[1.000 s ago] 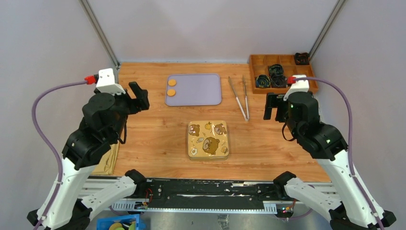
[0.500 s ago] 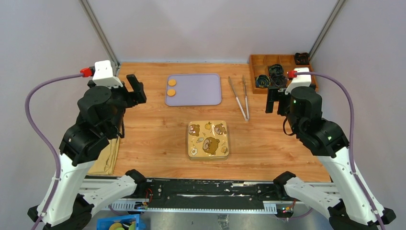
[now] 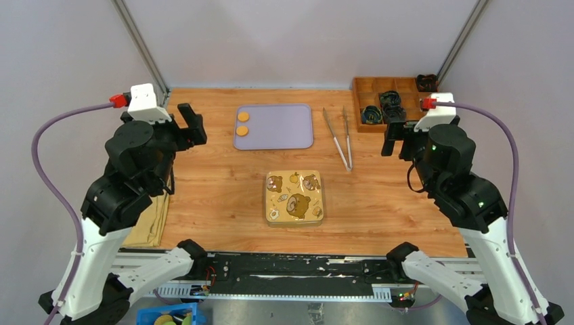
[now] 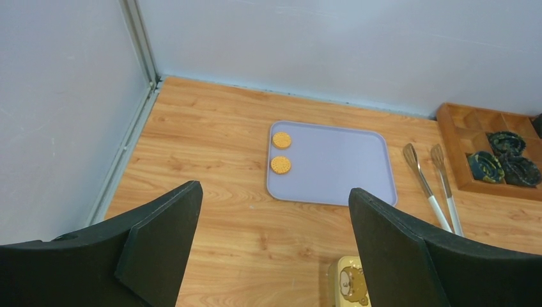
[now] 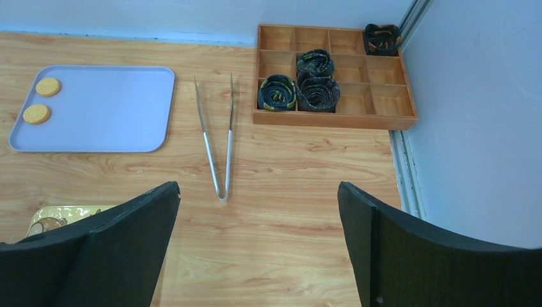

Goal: Pack the cookies

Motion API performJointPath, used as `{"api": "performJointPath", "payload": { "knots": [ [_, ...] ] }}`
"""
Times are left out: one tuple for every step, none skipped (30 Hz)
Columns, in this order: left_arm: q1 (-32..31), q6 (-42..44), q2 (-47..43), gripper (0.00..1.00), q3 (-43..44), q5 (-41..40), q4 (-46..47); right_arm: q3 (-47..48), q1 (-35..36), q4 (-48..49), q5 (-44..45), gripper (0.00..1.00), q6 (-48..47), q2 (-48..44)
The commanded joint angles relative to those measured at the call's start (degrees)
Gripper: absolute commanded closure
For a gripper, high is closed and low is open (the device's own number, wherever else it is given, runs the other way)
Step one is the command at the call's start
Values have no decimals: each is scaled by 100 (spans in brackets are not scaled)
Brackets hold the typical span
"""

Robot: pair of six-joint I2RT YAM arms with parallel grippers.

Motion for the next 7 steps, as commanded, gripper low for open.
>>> {"api": "performJointPath", "payload": {
  "knots": [
    [-18, 1, 94, 8, 89, 73, -24, -5, 78, 31, 82, 0, -197, -18],
    [-19, 4, 101, 6, 89, 77, -19, 13, 73, -42, 166, 0, -206, 29],
    [-19, 5, 102, 4, 90, 86, -29, 2, 73, -74, 208, 0, -206, 55],
    [-17, 13, 106, 1, 95, 94, -24, -31, 77, -67, 211, 0, -204, 30],
    [-19, 17, 106, 0, 94, 95, -30, -63, 74, -8, 206, 0, -190, -18],
    [-18, 17, 97, 0, 86, 90, -31, -112, 74, 60, 153, 0, -203, -94],
    [-19, 25, 86, 0, 87, 86, -31, -147, 73, 140, 129, 0, -225, -158]
  ]
}}
